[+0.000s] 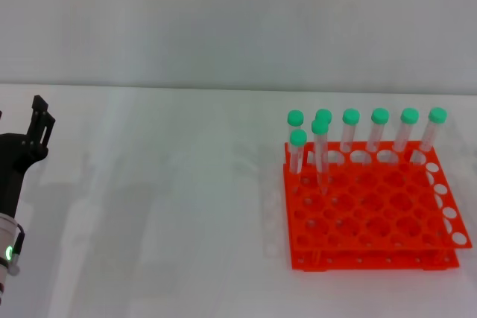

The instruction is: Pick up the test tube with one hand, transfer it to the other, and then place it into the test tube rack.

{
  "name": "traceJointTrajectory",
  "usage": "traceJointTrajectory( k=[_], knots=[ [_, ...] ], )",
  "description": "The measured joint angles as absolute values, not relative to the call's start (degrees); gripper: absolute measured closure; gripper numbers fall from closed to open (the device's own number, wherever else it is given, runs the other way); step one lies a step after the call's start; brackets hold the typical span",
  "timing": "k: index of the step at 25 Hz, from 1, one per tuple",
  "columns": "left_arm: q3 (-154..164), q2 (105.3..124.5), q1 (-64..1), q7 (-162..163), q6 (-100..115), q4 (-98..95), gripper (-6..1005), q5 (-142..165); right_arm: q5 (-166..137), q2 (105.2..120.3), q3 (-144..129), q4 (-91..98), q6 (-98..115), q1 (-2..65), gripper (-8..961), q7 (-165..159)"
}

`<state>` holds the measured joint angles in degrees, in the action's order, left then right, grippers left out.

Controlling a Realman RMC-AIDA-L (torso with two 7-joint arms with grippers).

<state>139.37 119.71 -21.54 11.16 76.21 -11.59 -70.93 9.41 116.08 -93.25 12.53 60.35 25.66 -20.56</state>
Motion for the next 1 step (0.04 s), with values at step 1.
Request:
traceJointTrajectory(
  k=[1],
  knots=[
    [139.4, 119.71, -21.6, 11.2, 76.2, -11.6, 242, -70.9, 9.4, 116.08, -93.3, 12.5, 60.4, 25.7, 132, -20.6]
  ],
)
